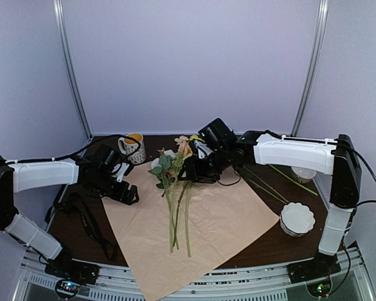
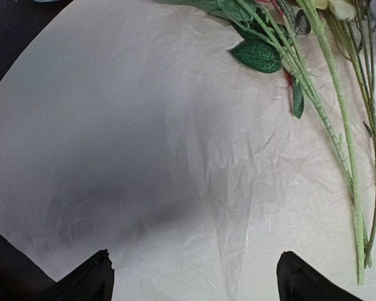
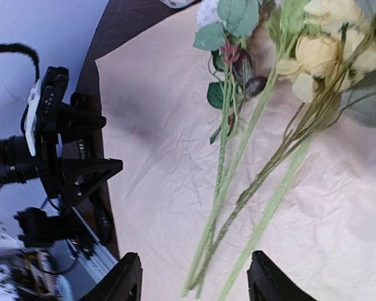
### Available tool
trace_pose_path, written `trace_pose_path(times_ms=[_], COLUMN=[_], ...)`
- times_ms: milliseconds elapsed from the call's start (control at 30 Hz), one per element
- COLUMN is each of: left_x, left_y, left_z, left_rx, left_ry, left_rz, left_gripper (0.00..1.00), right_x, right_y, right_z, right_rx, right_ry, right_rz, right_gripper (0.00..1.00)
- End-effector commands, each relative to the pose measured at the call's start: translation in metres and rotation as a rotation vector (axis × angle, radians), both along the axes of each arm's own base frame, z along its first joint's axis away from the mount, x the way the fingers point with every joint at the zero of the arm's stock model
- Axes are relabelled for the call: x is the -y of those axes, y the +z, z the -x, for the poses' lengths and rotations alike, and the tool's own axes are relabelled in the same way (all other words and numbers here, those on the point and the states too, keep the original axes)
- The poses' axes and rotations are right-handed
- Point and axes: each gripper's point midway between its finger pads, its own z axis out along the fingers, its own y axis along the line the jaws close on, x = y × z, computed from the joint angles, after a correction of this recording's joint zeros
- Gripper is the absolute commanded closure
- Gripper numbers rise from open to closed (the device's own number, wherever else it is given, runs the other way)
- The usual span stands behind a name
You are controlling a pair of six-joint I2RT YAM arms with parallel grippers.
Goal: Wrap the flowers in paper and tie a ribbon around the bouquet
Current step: Place the fake flower on the flattened wrapping paper, then pick up the fake flower from the corner of the board.
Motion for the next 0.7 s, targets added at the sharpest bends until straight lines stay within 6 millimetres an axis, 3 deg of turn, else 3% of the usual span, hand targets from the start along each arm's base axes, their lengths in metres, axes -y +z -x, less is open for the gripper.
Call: trace_pose_path(times_ms=[0, 167, 233, 333, 400, 533, 667], left_x=[0.003, 0.006, 0.006, 0.005, 0.004, 0.000, -0.004], left_y=[0.005, 0.003, 0.003, 0.004, 0.005, 0.003, 0.002], left_z=[-0.006, -0.008, -0.008, -0.008, -0.007, -0.004, -0.002], left_rx=[0.027, 0.018, 0.015, 0.021, 0.021, 0.019, 0.019], left_ry=[0.001, -0.008, -0.006, -0.004, -0.003, 0.003, 0.010], left_rz=[0.019, 0.020, 0.023, 0.022, 0.015, 0.000, -0.009], left_gripper=[0.06, 0.06, 0.06, 0.06, 0.06, 0.06, 0.06], right_x=[0.086, 0.201, 0.237, 0.274, 0.291, 0.302, 0.301], right_y=[0.025, 0.025, 0.014, -0.008, -0.020, -0.047, -0.068], right_z=[-0.020, -0.054, -0.064, -0.083, -0.099, -0.120, -0.121], right_rx=[0.292, 0.307, 0.243, 0.163, 0.134, 0.052, -0.035], right_ry=[0.072, 0.019, 0.012, 0.003, -0.020, -0.014, 0.020], right_rz=[0.489, 0.945, 1.034, 1.098, 1.111, 0.995, 0.905], right_gripper=[0.36, 0.40, 0.42, 0.39, 0.38, 0.43, 0.48])
